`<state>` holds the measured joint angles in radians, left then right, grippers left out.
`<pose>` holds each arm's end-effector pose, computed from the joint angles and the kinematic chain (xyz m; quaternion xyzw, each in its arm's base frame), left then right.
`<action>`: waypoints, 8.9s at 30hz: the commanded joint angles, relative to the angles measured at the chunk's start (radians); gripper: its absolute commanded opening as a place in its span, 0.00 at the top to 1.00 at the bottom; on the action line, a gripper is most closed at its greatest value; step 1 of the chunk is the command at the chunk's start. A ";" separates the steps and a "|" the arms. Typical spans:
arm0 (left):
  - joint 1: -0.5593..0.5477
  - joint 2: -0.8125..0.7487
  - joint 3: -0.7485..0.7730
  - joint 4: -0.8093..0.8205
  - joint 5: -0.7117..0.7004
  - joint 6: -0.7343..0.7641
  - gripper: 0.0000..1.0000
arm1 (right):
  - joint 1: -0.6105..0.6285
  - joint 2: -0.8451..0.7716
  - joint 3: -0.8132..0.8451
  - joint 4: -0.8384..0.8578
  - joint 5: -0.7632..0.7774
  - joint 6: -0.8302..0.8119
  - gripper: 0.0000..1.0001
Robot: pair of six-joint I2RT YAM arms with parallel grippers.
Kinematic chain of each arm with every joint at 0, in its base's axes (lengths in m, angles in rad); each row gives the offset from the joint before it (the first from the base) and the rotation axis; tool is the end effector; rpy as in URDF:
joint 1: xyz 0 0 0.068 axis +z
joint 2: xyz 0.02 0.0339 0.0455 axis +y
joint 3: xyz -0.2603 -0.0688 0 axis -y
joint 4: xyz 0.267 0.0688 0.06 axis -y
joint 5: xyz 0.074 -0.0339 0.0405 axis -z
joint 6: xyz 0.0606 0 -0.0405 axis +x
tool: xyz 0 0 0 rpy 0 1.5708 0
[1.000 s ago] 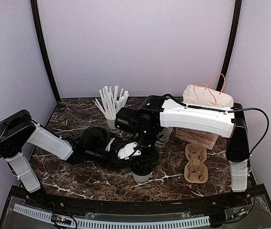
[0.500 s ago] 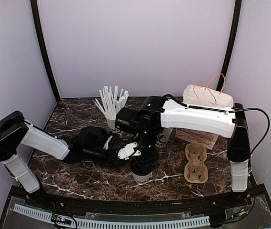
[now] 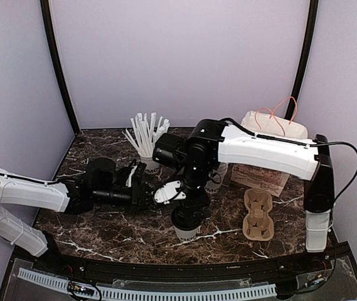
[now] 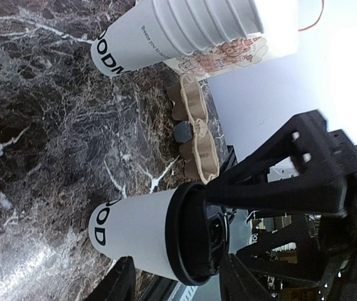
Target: Pack the takeout coffee
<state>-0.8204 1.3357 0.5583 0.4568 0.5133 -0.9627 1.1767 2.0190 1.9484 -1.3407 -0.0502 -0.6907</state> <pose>0.1911 -0.2486 0.1822 0.0924 0.7929 -0.5697 0.1954 0.1603 0.3933 0.2563 -0.8022 0.5912 0.0434 0.0713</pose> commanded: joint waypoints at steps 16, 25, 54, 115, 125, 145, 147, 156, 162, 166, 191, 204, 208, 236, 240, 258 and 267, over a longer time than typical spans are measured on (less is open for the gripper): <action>-0.057 -0.035 0.023 -0.161 0.014 -0.061 0.53 | -0.376 -0.594 -0.652 0.647 -0.422 0.404 0.20; -0.094 -0.003 0.058 -0.191 0.017 -0.072 0.54 | -0.407 -0.600 -0.884 0.751 -0.547 0.513 0.34; -0.105 0.135 0.116 -0.146 0.065 -0.069 0.56 | -0.460 -0.369 -0.932 0.880 -0.847 0.725 0.54; -0.136 -0.066 0.169 -0.423 -0.135 0.191 0.45 | -0.436 -0.324 -0.755 0.655 -0.831 0.474 0.35; -0.271 0.045 0.270 -0.524 -0.222 0.304 0.01 | -0.404 -0.237 -0.688 0.606 -0.898 0.425 0.31; -0.174 0.154 0.347 -0.607 -0.270 0.418 0.08 | -0.368 -0.302 -0.779 0.501 -0.961 0.275 0.31; -0.160 0.156 0.350 -0.609 -0.268 0.431 0.08 | -0.364 -0.314 -0.787 0.499 -0.956 0.271 0.31; -0.140 0.100 0.356 -0.570 -0.247 0.433 0.08 | -0.389 -0.382 -0.835 0.542 -0.955 0.313 0.30; -0.141 0.013 0.313 -0.578 -0.279 0.316 0.08 | -0.460 -0.384 -0.831 0.644 -0.869 0.446 0.37; -0.140 -0.006 0.242 -0.539 -0.276 0.155 0.11 | -0.506 -0.361 -0.811 0.695 -0.804 0.513 0.41; -0.125 0.140 0.189 -0.286 -0.102 0.056 0.27 | -0.516 -0.201 -0.686 0.706 -0.782 0.575 0.60; -0.109 0.148 0.151 -0.321 -0.097 0.054 0.28 | -0.492 -0.270 -0.724 0.716 -0.748 0.542 0.54; -0.102 0.148 0.138 -0.339 -0.097 0.055 0.28 | -0.448 -0.306 -0.736 0.712 -0.703 0.518 0.52; -0.013 0.147 0.274 -0.500 -0.089 0.229 0.26 | -0.401 -0.337 -0.739 0.684 -0.637 0.471 0.51; -0.014 0.150 0.283 -0.486 -0.091 0.234 0.25 | -0.399 -0.333 -0.738 0.683 -0.645 0.469 0.51; -0.014 -0.095 0.301 -0.668 -0.338 0.281 0.17 | -0.221 -0.279 -0.433 0.574 -0.165 0.389 0.42; -0.013 -0.303 0.230 -0.693 -0.558 0.265 0.09 | -0.149 -0.102 -0.261 0.562 0.147 0.404 0.34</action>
<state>-0.8379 1.0794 0.8410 -0.1951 0.0715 -0.6956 1.0080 1.8496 1.6485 -0.7521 -0.0593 -0.2901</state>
